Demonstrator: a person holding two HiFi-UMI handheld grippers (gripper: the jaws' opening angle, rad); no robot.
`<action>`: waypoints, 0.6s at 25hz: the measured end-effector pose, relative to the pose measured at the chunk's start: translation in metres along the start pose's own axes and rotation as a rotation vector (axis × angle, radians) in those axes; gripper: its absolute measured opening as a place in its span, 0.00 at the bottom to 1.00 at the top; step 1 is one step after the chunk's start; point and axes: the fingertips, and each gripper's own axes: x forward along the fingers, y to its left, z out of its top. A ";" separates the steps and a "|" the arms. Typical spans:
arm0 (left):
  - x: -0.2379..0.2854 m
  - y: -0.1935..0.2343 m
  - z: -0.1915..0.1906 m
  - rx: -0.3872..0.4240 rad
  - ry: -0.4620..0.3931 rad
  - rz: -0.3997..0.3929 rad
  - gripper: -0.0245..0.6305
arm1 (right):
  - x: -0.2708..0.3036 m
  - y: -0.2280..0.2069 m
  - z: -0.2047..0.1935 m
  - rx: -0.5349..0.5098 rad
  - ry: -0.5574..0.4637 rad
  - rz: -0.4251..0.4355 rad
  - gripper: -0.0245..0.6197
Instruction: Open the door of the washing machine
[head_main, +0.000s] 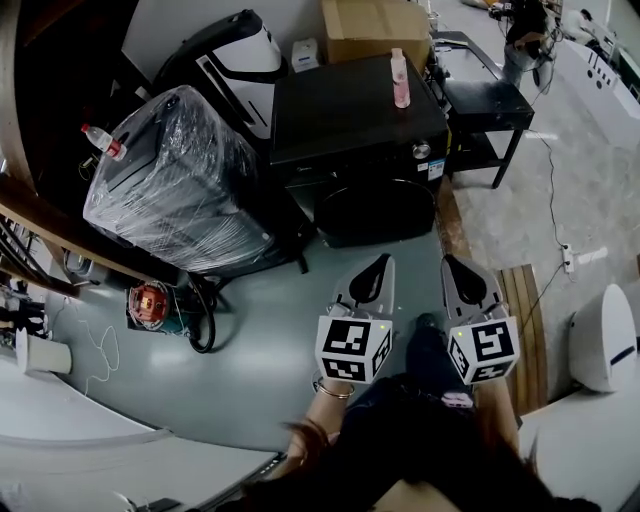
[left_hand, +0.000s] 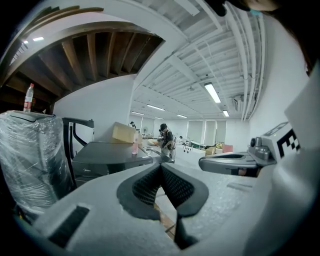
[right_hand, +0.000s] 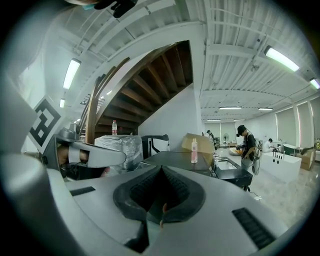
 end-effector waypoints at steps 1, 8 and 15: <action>0.009 0.000 0.000 -0.004 0.002 -0.002 0.06 | 0.005 -0.005 0.000 -0.002 0.004 0.005 0.04; 0.068 0.003 0.011 -0.021 0.015 -0.009 0.06 | 0.045 -0.051 0.004 -0.018 0.016 0.012 0.04; 0.127 0.008 0.012 -0.042 0.034 0.010 0.06 | 0.086 -0.094 -0.001 -0.015 0.045 0.049 0.04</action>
